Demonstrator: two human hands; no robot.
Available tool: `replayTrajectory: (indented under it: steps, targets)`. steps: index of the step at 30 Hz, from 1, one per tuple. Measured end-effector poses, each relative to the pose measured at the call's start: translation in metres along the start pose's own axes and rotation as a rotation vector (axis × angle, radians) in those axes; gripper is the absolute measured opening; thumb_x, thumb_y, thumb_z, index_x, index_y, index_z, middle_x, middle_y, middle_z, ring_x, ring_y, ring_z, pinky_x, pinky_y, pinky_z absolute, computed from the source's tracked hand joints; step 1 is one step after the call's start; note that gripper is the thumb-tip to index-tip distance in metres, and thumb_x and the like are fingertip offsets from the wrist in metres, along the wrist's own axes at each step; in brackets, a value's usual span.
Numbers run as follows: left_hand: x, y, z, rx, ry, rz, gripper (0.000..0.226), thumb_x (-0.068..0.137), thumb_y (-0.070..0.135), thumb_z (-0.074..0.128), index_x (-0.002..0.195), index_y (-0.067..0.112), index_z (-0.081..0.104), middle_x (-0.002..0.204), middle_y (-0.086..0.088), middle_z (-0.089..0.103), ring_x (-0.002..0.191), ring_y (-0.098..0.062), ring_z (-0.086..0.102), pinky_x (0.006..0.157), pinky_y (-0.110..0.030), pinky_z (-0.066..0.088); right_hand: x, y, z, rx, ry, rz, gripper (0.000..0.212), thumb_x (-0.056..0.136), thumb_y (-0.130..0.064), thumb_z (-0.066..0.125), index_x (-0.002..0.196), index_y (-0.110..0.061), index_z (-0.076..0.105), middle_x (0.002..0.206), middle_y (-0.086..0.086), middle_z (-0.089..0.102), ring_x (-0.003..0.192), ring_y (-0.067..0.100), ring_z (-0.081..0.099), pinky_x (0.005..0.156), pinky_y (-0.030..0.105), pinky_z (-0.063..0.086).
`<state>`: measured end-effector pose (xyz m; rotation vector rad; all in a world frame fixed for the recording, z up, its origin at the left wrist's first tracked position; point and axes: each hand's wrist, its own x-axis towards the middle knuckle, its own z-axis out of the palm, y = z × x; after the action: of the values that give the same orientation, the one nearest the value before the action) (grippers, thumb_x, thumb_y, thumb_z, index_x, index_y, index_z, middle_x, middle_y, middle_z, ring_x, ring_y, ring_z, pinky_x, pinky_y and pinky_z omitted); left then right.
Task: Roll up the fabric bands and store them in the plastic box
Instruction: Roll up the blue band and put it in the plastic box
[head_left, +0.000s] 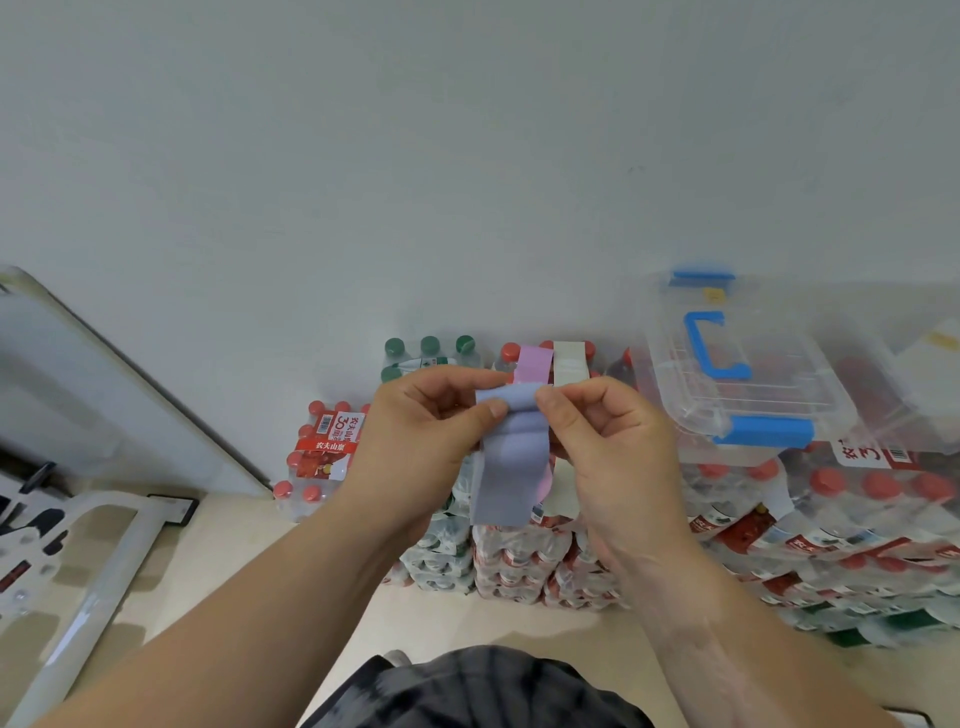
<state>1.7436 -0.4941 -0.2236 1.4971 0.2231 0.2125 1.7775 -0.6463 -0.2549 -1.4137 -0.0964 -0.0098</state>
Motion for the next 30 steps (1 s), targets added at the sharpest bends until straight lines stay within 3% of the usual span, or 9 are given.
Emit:
replayTrajectory:
  steps: [2, 6, 12, 17, 22, 26, 30]
  targets:
    - [0.0005, -0.0008, 0.0002, 0.007, -0.003, 0.004, 0.021, 0.076, 0.015, 0.077, 0.088, 0.032, 0.082, 0.084, -0.005, 0.078, 0.080, -0.016, 0.074, 0.069, -0.023, 0.057, 0.0008, -0.0006, -0.0014, -0.018, 0.000, -0.008, 0.006, 0.083, -0.031, 0.081, 0.082, -0.027, 0.076, 0.084, 0.004, 0.079, 0.083, 0.027, 0.076, 0.079, 0.048, 0.063]
    - [0.0019, -0.0015, 0.0021, 0.007, -0.028, -0.004, 0.031, 0.084, 0.001, 0.075, 0.089, 0.031, 0.081, 0.086, -0.005, 0.078, 0.083, -0.017, 0.074, 0.072, -0.025, 0.058, 0.0036, 0.0000, -0.0031, -0.098, 0.050, -0.040, 0.013, 0.086, -0.018, 0.081, 0.079, -0.028, 0.077, 0.079, -0.001, 0.076, 0.077, 0.018, 0.073, 0.074, 0.034, 0.061]
    - [0.0003, 0.0010, 0.0096, -0.069, -0.048, -0.035, 0.025, 0.092, 0.007, 0.071, 0.096, 0.029, 0.082, 0.095, -0.005, 0.080, 0.089, -0.017, 0.076, 0.071, -0.026, 0.060, 0.0054, -0.0028, -0.0044, -0.043, 0.129, -0.029, 0.016, 0.089, -0.013, 0.078, 0.077, -0.024, 0.075, 0.081, 0.003, 0.076, 0.081, 0.028, 0.072, 0.079, 0.044, 0.060]
    - [0.0031, 0.0024, 0.0090, 0.040, -0.042, 0.009, 0.021, 0.083, 0.017, 0.076, 0.098, 0.030, 0.082, 0.085, -0.003, 0.079, 0.080, -0.014, 0.074, 0.070, -0.024, 0.058, 0.0034, -0.0009, -0.0052, -0.077, 0.072, -0.076, 0.012, 0.093, -0.019, 0.074, 0.082, -0.025, 0.073, 0.082, 0.000, 0.075, 0.078, 0.016, 0.071, 0.071, 0.027, 0.059]
    - [0.0066, 0.0021, 0.0075, 0.078, -0.056, 0.043, 0.019, 0.079, 0.022, 0.076, 0.095, 0.032, 0.082, 0.088, -0.020, 0.074, 0.079, -0.023, 0.069, 0.073, -0.044, 0.060, 0.0043, -0.0048, -0.0064, -0.088, 0.059, -0.120, 0.011, 0.087, -0.031, 0.075, 0.080, -0.023, 0.072, 0.074, 0.002, 0.072, 0.070, 0.013, 0.066, 0.066, 0.029, 0.056]
    - [0.0048, 0.0010, 0.0080, 0.052, -0.060, 0.053, 0.022, 0.078, 0.017, 0.077, 0.093, 0.031, 0.082, 0.082, -0.004, 0.076, 0.077, -0.014, 0.070, 0.071, -0.029, 0.058, 0.0089, -0.0052, -0.0084, -0.086, 0.057, -0.110, 0.013, 0.081, -0.030, 0.079, 0.075, -0.022, 0.070, 0.069, -0.004, 0.070, 0.067, 0.009, 0.062, 0.065, 0.024, 0.054]
    - [0.0024, 0.0027, 0.0075, -0.026, -0.090, -0.001, 0.022, 0.077, 0.013, 0.076, 0.092, 0.028, 0.082, 0.082, -0.002, 0.077, 0.080, -0.016, 0.074, 0.069, -0.027, 0.058, 0.0072, -0.0044, -0.0106, -0.045, 0.045, -0.073, 0.012, 0.082, -0.025, 0.080, 0.074, -0.025, 0.071, 0.077, -0.002, 0.073, 0.074, 0.013, 0.068, 0.072, 0.030, 0.059]
